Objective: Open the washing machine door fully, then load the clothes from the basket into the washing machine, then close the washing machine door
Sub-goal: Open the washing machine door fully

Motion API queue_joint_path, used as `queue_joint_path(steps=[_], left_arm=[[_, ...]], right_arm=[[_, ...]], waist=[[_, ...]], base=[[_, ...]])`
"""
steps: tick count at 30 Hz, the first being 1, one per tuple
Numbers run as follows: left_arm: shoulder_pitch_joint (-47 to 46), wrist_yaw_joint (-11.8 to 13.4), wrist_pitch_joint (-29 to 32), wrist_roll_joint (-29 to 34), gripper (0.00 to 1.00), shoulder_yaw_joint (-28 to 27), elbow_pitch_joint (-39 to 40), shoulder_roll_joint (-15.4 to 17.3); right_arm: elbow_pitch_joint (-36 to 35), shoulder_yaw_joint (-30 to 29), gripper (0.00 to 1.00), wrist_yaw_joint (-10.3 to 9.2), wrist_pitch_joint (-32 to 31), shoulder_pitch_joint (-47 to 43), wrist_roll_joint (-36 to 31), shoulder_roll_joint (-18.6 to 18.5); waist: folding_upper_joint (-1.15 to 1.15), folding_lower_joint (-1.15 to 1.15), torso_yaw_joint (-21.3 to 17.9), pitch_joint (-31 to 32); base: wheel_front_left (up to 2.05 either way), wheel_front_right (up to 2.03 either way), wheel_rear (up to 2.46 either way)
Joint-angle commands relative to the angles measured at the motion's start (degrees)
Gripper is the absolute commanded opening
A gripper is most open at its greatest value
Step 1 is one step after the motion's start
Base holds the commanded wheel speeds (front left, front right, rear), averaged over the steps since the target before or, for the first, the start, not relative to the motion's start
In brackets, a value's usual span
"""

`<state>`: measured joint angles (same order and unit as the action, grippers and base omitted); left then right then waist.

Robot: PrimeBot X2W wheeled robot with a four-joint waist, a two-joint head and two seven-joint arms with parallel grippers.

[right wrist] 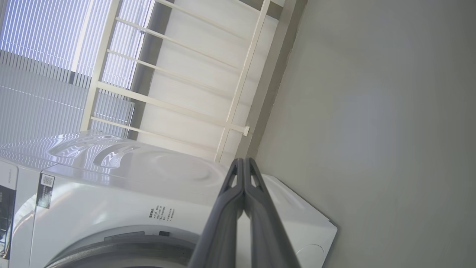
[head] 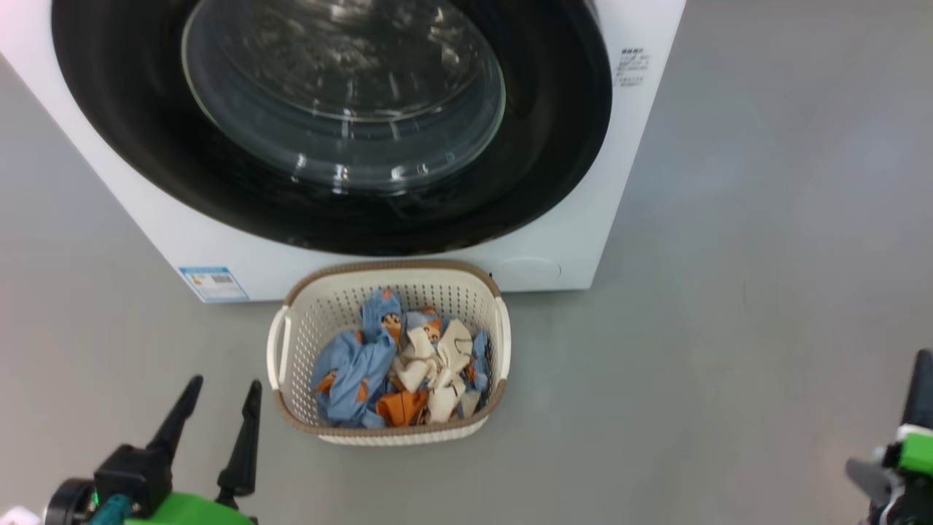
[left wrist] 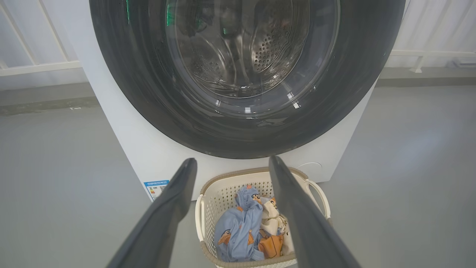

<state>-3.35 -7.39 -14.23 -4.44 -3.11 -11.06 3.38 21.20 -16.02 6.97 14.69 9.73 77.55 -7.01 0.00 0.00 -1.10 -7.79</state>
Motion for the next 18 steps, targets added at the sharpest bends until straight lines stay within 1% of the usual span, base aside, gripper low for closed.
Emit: queue_joint_path(steps=[1, 4, 7, 10, 18], left_arm=[[-2.4, -0.1, -0.8, -0.4, 1.00, -1.7, 1.8, 1.2], [-3.2, -0.1, -0.8, -0.5, 1.00, -1.7, 2.8, 1.8], [-4.2, -0.1, -0.8, -0.6, 1.00, -2.2, 3.6, 2.4], [-4.8, -0.1, -0.8, -0.6, 1.00, -2.6, 4.2, 2.6], [-6.4, -0.1, -0.8, -0.4, 1.00, -3.3, 6.6, 2.9]], right_arm=[[-1.5, 0.9, 0.00, 0.52, -0.6, 2.3, 2.5, -1.6], [-2.3, 0.3, 0.00, 0.52, -2.0, 3.8, 7.3, -3.5], [-3.1, -0.5, 0.00, 0.52, -3.6, 5.6, 10.5, -5.1], [-3.7, -1.0, 0.00, 0.52, -4.6, 7.1, 12.0, -5.9], [-6.5, -2.7, 0.00, 0.52, -10.0, 12.6, 15.6, -8.5]], waist=[[0.00, 0.00, -0.1, -2.2], [0.00, 0.00, -0.4, -4.5], [0.00, 0.00, -0.7, -7.1], [0.00, 0.00, -1.0, -8.9], [0.00, 0.00, -1.7, -14.7]], base=[[0.00, 0.00, 0.00], [0.00, 0.00, 0.00], [0.00, 0.00, 0.00], [0.00, 0.00, 0.00], [0.00, 0.00, 0.00]])
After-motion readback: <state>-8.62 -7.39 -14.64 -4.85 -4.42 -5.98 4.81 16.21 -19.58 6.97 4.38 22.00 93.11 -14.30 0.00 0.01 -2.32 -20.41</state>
